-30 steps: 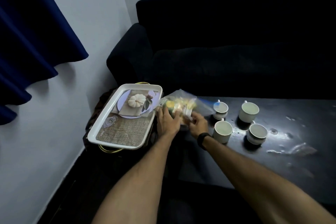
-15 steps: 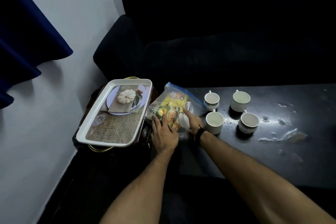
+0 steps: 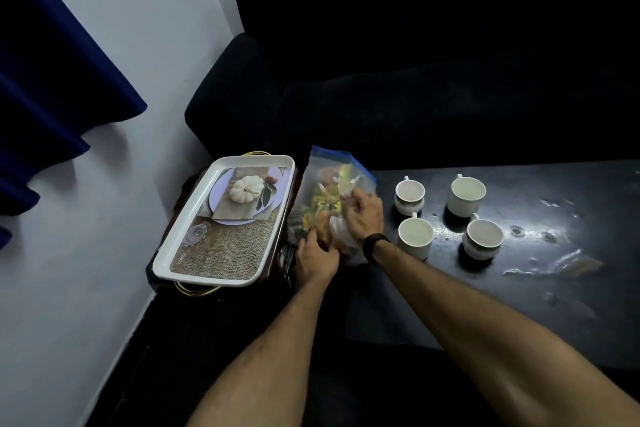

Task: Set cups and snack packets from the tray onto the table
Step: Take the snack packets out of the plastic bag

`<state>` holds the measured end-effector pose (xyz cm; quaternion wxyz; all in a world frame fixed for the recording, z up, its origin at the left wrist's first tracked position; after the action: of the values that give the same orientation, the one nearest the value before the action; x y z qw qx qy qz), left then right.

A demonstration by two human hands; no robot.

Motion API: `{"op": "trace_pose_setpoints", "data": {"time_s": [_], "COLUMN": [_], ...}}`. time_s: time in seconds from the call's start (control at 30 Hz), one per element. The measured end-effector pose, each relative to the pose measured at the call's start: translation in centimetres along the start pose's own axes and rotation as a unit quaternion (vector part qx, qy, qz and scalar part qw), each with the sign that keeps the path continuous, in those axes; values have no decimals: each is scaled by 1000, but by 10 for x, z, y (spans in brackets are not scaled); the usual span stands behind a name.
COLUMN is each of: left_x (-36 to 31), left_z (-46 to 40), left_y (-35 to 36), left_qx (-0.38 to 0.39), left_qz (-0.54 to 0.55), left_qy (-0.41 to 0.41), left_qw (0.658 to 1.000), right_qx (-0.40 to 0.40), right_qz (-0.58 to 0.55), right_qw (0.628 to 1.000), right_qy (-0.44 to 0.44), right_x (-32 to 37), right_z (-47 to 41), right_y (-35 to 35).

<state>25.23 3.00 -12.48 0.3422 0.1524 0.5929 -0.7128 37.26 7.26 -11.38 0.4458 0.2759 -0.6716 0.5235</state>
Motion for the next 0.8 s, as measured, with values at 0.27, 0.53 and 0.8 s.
{"op": "trace_pose_setpoints", "data": {"time_s": [0.27, 0.53, 0.8], "left_x": [-32, -102, -96], "left_z": [3, 38, 42], "left_y": [-34, -51, -54], "left_qx": [-21, -87, -60], "left_qz": [105, 138, 153], "left_qy": [-51, 117, 36], "left_qw": [993, 980, 986], "right_qx": [18, 29, 65], "right_qz": [0, 181, 183], "right_qw": [989, 947, 901], "right_qy": [-147, -263, -389], "right_x": [-2, -8, 4], "right_z": [43, 101, 126], "right_y": [-32, -51, -90]}}
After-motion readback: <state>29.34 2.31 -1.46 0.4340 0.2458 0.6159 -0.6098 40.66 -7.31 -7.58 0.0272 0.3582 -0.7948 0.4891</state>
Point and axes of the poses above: each hand's wrist, its own z-axis away from the middle knuckle, its own y-axis out of the palm, x = y × z, the point moved 1 cm from there along -z, towards the middle knuckle, and after that the axes turned 3 degrees about x, right-handed, at the moved point
